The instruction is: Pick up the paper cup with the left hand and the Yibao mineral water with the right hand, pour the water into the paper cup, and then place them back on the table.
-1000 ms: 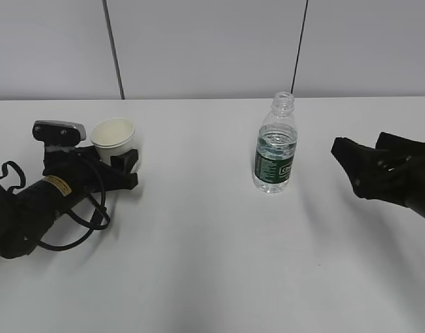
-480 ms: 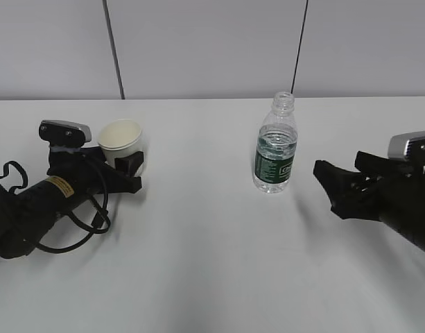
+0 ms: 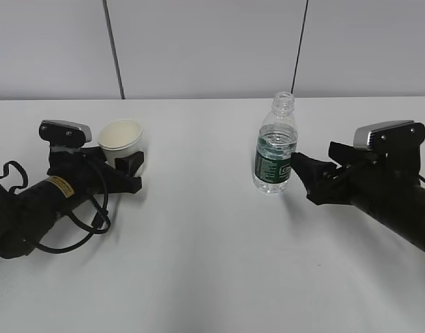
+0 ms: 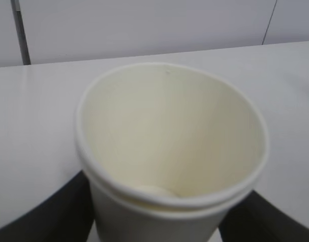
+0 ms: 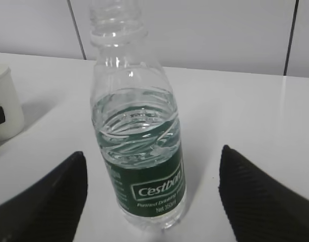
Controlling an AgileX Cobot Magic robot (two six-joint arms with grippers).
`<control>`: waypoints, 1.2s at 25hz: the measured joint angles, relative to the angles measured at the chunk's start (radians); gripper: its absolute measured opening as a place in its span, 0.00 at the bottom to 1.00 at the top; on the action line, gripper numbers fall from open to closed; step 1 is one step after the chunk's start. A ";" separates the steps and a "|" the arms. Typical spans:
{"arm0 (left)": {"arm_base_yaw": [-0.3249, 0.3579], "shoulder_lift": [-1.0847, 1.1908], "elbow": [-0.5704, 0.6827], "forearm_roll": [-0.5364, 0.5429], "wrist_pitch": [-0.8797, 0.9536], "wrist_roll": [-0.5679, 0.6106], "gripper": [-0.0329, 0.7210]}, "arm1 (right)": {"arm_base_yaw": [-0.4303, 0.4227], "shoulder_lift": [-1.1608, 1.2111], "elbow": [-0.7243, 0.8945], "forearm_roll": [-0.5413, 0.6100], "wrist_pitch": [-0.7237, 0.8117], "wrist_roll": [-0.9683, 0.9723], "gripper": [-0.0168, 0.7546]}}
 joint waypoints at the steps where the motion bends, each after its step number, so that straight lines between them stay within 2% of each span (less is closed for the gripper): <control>1: 0.000 0.000 0.000 0.000 0.000 0.000 0.62 | 0.000 0.012 -0.015 -0.005 0.000 -0.002 0.80; 30: 0.000 0.000 0.000 0.033 -0.002 0.000 0.61 | 0.004 0.288 -0.280 -0.101 0.010 -0.014 0.81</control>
